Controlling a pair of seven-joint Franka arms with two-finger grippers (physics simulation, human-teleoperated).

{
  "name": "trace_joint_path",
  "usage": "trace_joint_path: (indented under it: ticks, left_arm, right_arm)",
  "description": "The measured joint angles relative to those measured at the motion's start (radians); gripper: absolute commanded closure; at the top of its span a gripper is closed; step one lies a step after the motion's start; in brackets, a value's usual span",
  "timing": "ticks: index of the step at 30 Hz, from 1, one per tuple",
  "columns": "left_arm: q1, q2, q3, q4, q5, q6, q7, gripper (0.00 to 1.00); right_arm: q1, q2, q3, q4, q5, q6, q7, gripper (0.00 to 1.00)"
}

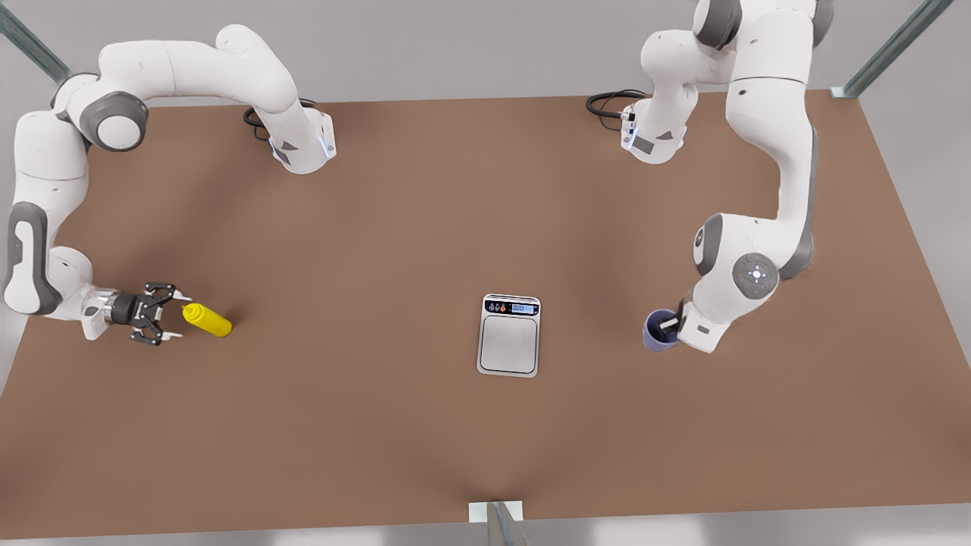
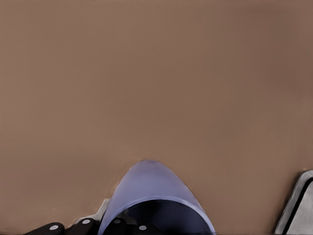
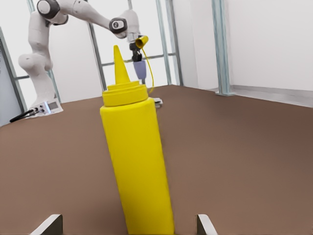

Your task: Move cup to the weight, pick up sauce bottle, pour sauce

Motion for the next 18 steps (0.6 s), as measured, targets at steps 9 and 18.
trace_joint_path:
  ticks: [9, 18]
  left_arm:
    - [-0.113, 0.282, -0.251, 0.327, 0.01, 0.008, -0.42, 0.79]
    - [-0.181, 0.378, -0.253, 0.346, 0.044, 0.079, -0.43, 0.79]
  right_arm:
    - [0.025, -0.005, 0.003, 0.007, 0.015, 0.046, 0.007, 0.0]
    - [0.033, -0.017, 0.008, 0.007, 0.01, 0.002, 0.013, 0.0]
